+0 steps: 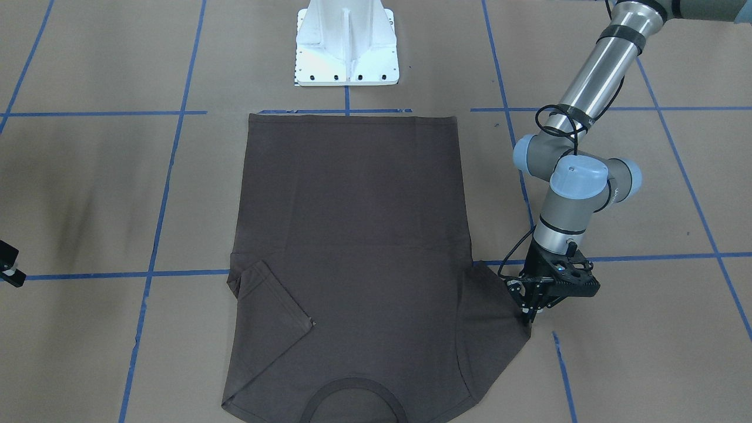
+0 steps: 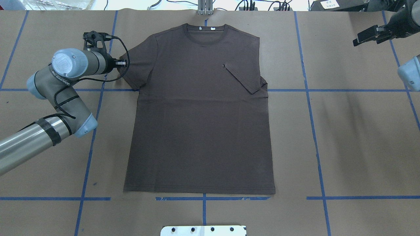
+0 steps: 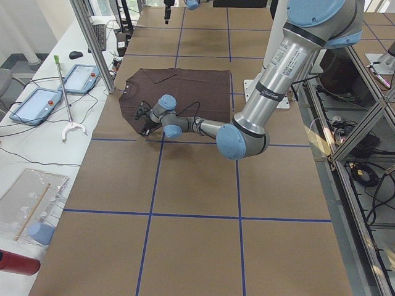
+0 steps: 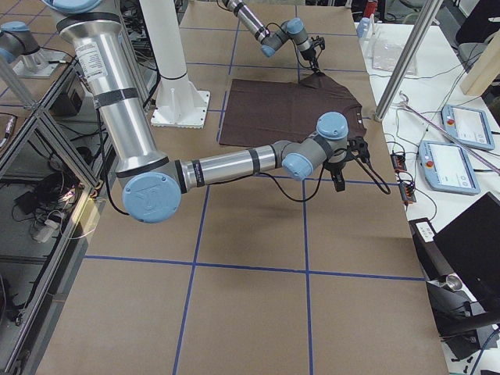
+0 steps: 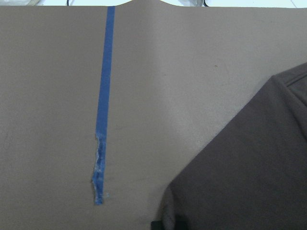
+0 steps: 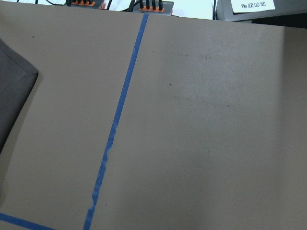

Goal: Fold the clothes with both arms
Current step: 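Grasp the sleeve nearest the left gripper, then fold the sleeve inward over the shirt body with the left gripper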

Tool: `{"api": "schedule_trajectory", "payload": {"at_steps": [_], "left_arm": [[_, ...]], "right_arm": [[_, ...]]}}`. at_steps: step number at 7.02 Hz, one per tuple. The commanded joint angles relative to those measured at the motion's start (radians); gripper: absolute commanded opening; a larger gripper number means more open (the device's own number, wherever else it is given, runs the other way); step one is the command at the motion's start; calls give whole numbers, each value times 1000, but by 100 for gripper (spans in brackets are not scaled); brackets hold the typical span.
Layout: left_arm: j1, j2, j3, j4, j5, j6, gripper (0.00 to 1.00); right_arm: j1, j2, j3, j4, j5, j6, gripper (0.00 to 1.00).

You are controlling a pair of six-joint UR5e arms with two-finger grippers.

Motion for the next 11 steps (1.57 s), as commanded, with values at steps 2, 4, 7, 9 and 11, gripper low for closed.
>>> {"api": "schedule_trajectory", "payload": {"at_steps": [2, 4, 7, 9, 11], "left_arm": [[2, -71, -93, 168, -5, -11, 0], [50, -184, -93, 329, -2, -107, 0], [81, -297, 6, 422, 1, -152, 0], [81, -280, -9, 414, 1, -75, 99], [79, -228, -148, 424, -20, -36, 100]], "right_arm": [[0, 0, 1, 1, 0, 3, 100], [0, 0, 1, 1, -1, 5, 100], [0, 3, 1, 1, -3, 6, 100], [-3, 6, 1, 1, -6, 8, 100], [-64, 15, 59, 1, -29, 151, 100]]}}
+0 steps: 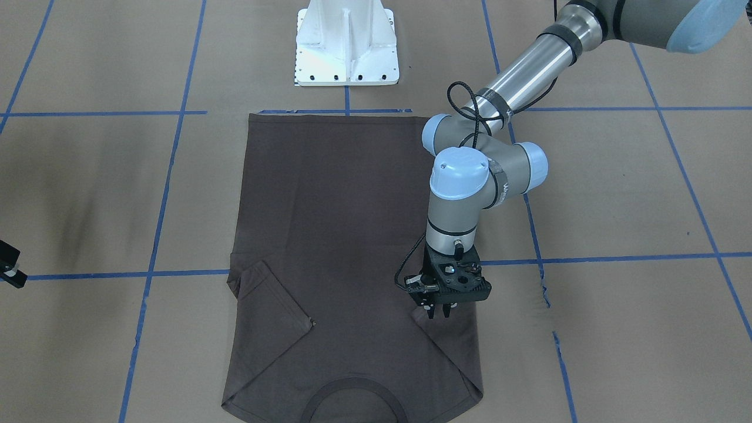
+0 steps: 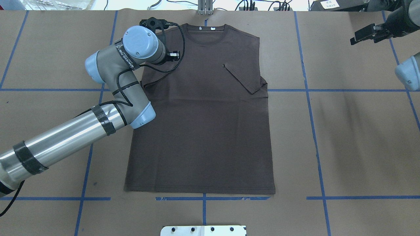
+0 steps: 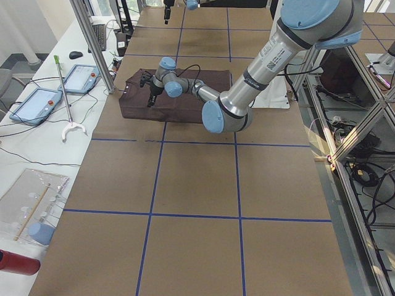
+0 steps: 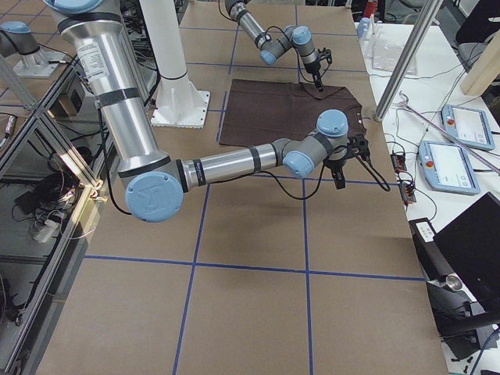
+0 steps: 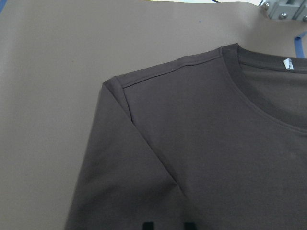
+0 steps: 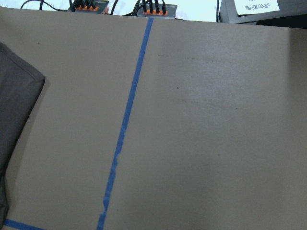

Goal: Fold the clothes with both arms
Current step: 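Fold the sleeve inward over the shirt body with the left gripper, then move both grippers to the shirt hem corners nearest the robot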

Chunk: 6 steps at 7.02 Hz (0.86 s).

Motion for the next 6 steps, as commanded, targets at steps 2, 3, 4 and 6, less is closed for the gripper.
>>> {"api": "schedule_trajectory", "payload": {"at_steps": [2, 3, 4, 6], "left_arm": [[5, 197, -306, 5, -60, 26, 100], [25, 268, -400, 3, -64, 21, 100], [98, 360, -474, -6, -55, 11, 100], [200, 506, -616, -9, -46, -117, 100]], "right_arm": [[-235, -24, 249, -15, -176, 411, 100], [-380, -77, 392, -64, -298, 546, 100], [-536, -104, 550, -225, -436, 692, 99], [-854, -115, 662, -345, -723, 945, 99]]}}
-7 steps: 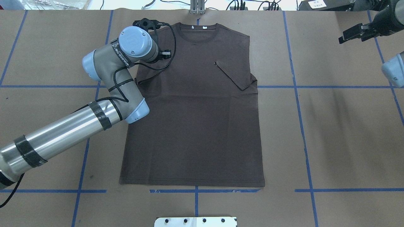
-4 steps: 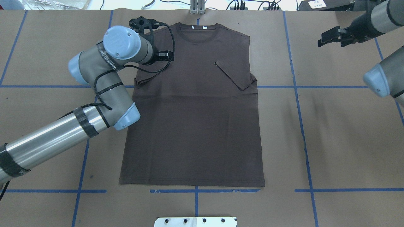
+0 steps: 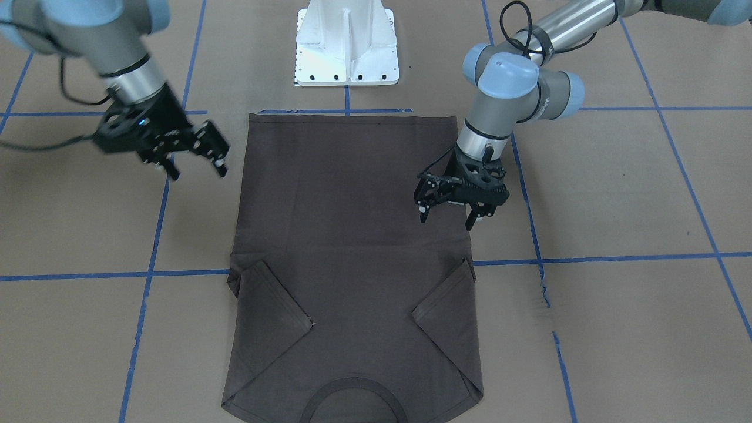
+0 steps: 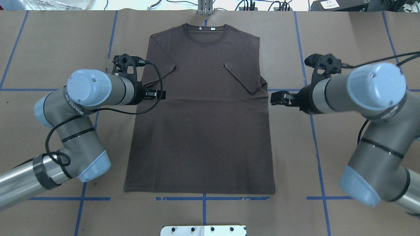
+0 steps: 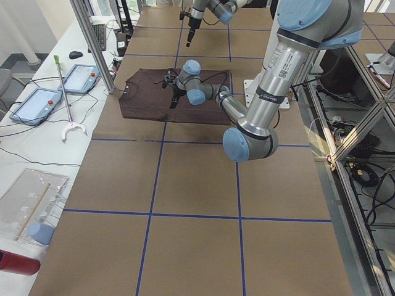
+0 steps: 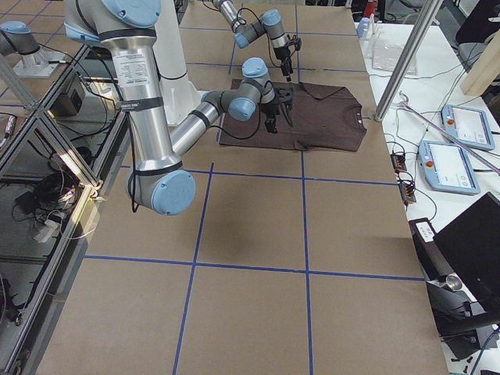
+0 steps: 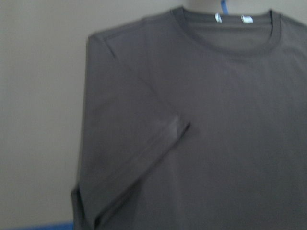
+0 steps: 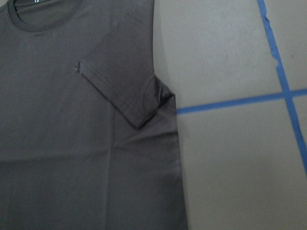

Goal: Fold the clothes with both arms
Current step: 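Move both grippers to the shirt hem corners nearest the robot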

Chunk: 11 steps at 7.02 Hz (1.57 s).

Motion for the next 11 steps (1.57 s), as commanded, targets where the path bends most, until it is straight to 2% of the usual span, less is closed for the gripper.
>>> {"api": "schedule_trajectory", "payload": {"at_steps": [1, 2, 4, 5, 6, 7, 9, 11], "left_arm": [[130, 189, -209, -1, 11, -186, 100], [213, 289, -296, -1, 40, -198, 100], [339, 363, -342, 8, 135, -305, 100], [368, 377, -340, 20, 169, -327, 85], [384, 376, -337, 57, 170, -400, 64], [396, 376, -333, 65, 172, -419, 61], [399, 373, -329, 65, 170, -419, 61], [406, 371, -326, 65, 170, -419, 51]], "right_arm": [[-277, -42, 84, -55, -249, 178, 100], [-297, -60, 123, -55, -254, 178, 100], [-325, -76, 122, -54, -254, 181, 100], [-328, -97, 120, -10, -254, 183, 100], [-328, -128, 120, 56, -254, 181, 100], [-330, -129, 120, 58, -255, 181, 100], [-330, -129, 120, 58, -257, 181, 100], [-330, -131, 120, 57, -257, 181, 100]]}}
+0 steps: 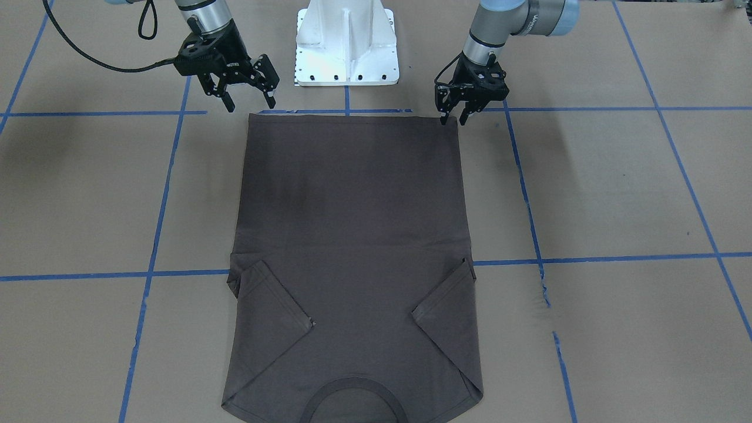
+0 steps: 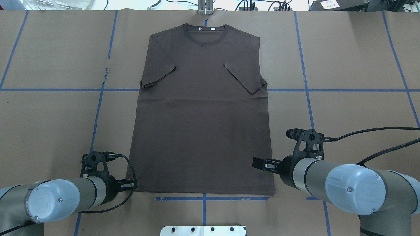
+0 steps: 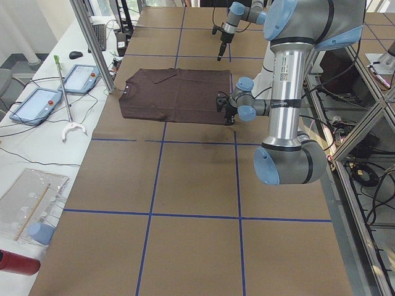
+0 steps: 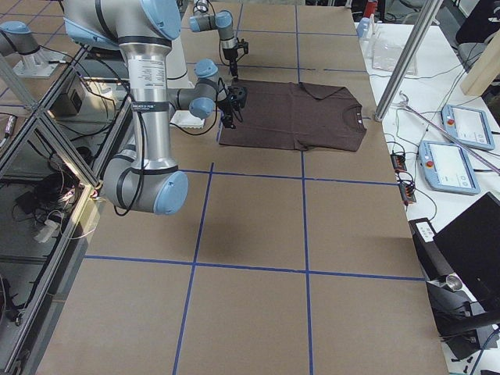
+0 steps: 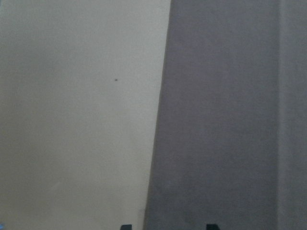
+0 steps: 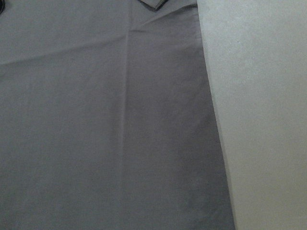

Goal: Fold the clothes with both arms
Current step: 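Lower both grippers and grasp the two hem corners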

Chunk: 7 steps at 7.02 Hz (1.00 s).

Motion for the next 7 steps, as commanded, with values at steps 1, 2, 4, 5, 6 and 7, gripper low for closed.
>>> {"api": "schedule_trajectory", "payload": {"at_steps": [1, 2, 4, 5, 6, 7], "left_arm": [[12, -1, 2, 0, 0, 0, 51], [17, -2, 6, 0, 0, 0, 50], [18, -5, 11, 0, -3, 1, 40], [18, -7, 9, 0, -6, 3, 0], [17, -8, -3, -1, -5, 4, 0], [17, -11, -3, -1, -3, 4, 0]], "right_arm": [[0, -1, -2, 1, 0, 0, 100], [0, -1, -2, 0, 0, 0, 100], [0, -3, -2, 0, 0, 0, 100], [0, -3, -3, 0, 0, 0, 100], [1, -9, -3, 1, 0, 0, 100], [0, -9, -3, 0, 0, 0, 100]]}}
